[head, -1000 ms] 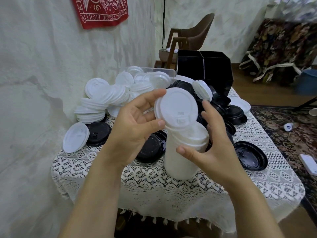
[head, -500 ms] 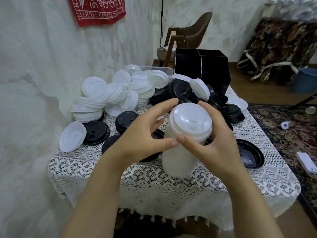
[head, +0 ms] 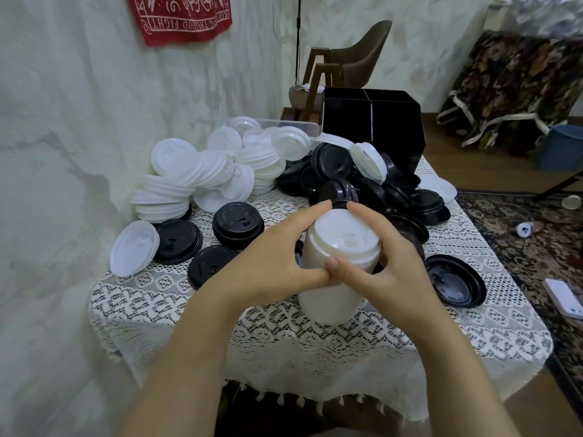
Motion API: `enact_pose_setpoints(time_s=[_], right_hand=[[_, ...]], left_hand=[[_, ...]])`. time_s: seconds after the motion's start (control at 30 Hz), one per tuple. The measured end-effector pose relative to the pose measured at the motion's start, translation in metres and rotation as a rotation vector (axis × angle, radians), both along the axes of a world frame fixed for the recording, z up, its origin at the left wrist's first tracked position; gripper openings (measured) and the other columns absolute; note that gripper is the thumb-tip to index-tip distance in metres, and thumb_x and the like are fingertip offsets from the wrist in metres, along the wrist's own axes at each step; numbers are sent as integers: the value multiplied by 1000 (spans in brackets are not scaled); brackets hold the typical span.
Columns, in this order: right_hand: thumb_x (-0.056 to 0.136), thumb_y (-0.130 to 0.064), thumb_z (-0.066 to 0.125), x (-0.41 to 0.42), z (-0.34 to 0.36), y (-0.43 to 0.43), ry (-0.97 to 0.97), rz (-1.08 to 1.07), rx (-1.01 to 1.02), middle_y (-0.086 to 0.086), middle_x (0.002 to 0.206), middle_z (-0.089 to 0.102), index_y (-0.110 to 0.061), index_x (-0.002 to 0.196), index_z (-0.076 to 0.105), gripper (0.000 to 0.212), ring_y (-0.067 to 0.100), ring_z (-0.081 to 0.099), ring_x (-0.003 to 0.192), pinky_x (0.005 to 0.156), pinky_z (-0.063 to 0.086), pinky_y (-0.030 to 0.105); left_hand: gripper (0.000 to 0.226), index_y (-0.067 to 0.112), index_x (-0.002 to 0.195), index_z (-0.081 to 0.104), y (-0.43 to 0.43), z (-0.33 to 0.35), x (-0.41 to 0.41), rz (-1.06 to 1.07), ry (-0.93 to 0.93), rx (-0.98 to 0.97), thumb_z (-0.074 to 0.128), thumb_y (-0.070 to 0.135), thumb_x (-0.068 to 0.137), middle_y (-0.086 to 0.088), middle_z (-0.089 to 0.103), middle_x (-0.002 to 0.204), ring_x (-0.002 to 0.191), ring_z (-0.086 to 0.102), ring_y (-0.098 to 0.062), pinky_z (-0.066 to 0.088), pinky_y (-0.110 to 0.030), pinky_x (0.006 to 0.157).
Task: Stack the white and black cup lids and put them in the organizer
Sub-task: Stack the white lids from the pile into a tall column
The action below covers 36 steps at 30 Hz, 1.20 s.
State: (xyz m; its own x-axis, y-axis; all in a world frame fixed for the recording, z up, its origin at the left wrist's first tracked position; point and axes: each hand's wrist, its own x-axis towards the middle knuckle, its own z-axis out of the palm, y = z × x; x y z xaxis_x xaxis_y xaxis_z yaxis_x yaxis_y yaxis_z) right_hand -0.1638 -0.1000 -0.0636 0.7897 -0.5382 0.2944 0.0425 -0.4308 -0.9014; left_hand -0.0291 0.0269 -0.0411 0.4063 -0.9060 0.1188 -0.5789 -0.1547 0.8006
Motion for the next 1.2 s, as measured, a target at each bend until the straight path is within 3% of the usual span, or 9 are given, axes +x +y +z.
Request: enact_pose_setpoints(time_s=[0.27, 0.43, 0.6, 0.67, 0.73, 0.83, 1.0, 1.2], right_hand=[[62, -56, 68, 2, -4, 5, -40, -10, -10, -18, 134, 50, -30, 135, 49, 80, 2, 49, 124, 102, 47, 32], [60, -56, 68, 2, -5, 6, -34, -19, -5, -18, 133, 50, -31, 134, 50, 81, 2, 50, 122, 101, 48, 34], [62, -47, 76, 2, -5, 5, -17, -25, 5, -23, 131, 50, -38, 131, 50, 74, -3, 50, 119, 98, 49, 28], [64, -41, 76, 2, -4, 5, -17, -30, 10, -23, 130, 50, -39, 130, 50, 71, -4, 50, 118, 98, 48, 27], [63, -40, 75, 2, -4, 6, -18, -33, 14, -25, 130, 50, -39, 129, 50, 70, -5, 50, 117, 96, 48, 24], [63, -40, 75, 3, -4, 6, -19, -30, 17, -27, 129, 49, -40, 128, 49, 70, -7, 49, 115, 91, 47, 19], [55, -57, 71, 3, -5, 6, -30, -34, 17, -36, 124, 48, -44, 126, 49, 75, -8, 48, 115, 91, 47, 20], [54, -59, 68, 3, -5, 6, -26, -24, 10, -39, 122, 46, -46, 126, 48, 75, -9, 48, 116, 93, 47, 22]], left_hand=[[97, 38, 148, 32, -1, -3, 3, 0, 13, 12, 72, 57, 61, 21, 42, 146, 135, 38, 1, 36, -36, 112], [93, 43, 147, 28, 0, -4, 4, -8, -7, 24, 73, 50, 66, 25, 39, 146, 134, 36, 5, 36, -34, 112], [73, 53, 138, 32, 10, -2, 11, -23, 62, -18, 63, 32, 75, 25, 36, 148, 137, 29, 8, 27, -32, 116], [68, 51, 136, 35, 13, -2, 19, 98, -6, -39, 62, 34, 75, 25, 38, 146, 134, 31, 10, 26, -28, 116], [63, 38, 143, 38, 15, -6, 30, 272, -180, 2, 64, 29, 86, 23, 39, 143, 129, 34, 7, 25, -21, 112], [56, 24, 145, 39, 15, -14, 48, 421, -401, 80, 58, 23, 93, 8, 41, 146, 133, 36, -9, 25, -22, 106], [57, 16, 146, 37, 1, -14, 76, 496, -557, 185, 55, 26, 93, -6, 33, 152, 138, 32, -26, 28, -37, 109], [62, 12, 148, 28, -23, -11, 104, 451, -603, 251, 53, 28, 95, -7, 26, 155, 142, 25, -24, 30, -40, 110]])
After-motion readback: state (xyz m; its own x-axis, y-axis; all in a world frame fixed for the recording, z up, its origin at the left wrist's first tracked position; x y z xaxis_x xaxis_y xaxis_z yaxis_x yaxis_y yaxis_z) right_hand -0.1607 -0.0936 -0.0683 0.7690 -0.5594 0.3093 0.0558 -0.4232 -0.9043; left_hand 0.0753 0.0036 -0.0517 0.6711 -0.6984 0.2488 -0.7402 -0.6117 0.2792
